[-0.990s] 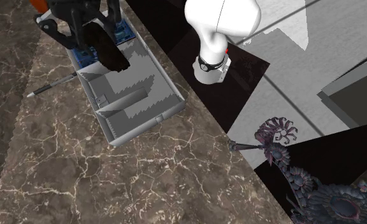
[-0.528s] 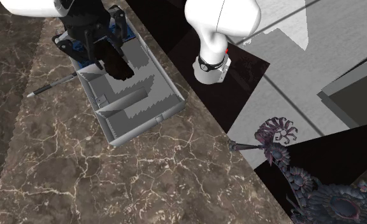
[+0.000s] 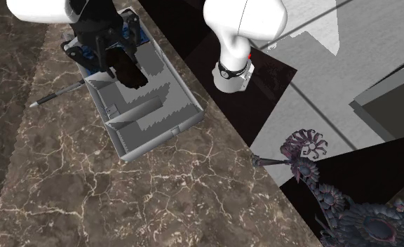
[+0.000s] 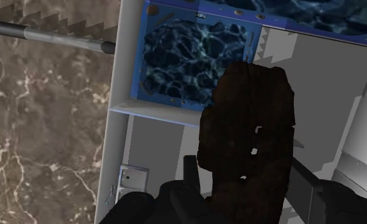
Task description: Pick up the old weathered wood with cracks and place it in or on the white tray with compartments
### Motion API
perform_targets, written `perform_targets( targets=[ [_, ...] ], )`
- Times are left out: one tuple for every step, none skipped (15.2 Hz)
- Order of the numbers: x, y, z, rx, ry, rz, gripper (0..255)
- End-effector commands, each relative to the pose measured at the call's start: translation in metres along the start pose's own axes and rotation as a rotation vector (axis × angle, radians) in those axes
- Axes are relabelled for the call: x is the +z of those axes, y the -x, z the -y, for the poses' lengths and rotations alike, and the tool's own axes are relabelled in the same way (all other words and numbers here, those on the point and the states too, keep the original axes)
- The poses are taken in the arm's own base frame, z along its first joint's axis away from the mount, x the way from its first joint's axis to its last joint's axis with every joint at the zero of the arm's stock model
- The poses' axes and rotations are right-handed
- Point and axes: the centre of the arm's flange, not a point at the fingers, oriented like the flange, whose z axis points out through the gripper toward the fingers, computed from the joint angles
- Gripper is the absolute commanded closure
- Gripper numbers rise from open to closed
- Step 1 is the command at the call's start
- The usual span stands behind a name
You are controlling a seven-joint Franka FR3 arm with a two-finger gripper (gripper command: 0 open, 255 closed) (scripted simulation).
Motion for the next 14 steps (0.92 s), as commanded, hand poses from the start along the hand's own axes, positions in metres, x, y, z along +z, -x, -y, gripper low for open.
perform_targets(
  targets=[
    [0.000,0.000,0.000,0.000,0.000,0.000,0],
    [0.000,0.000,0.000,0.000,0.000,0.000,0],
    [0.000,0.000,0.000,0.000,0.000,0.000,0],
    [0.000,0.000,0.000,0.000,0.000,0.000,0],
    [0.000,0.000,0.000,0.000,0.000,0.000,0],
    [0.000,0.000,0.000,0.000,0.000,0.000,0],
    [-0.013,0.000,0.000,0.000,0.000,0.000,0],
    [-0.026,0.000,0.000,0.000,0.000,0.000,0],
    [-0.040,0.000,0.000,0.000,0.000,0.000,0],
    [-0.050,0.000,0.000,0.000,0.000,0.000,0],
    [-0.050,0.000,0.000,0.000,0.000,0.000,0],
    [-0.050,0.000,0.000,0.000,0.000,0.000,0],
    [-0.050,0.000,0.000,0.000,0.000,0.000,0],
    [-0.050,0.000,0.000,0.000,0.000,0.000,0]
  ],
)
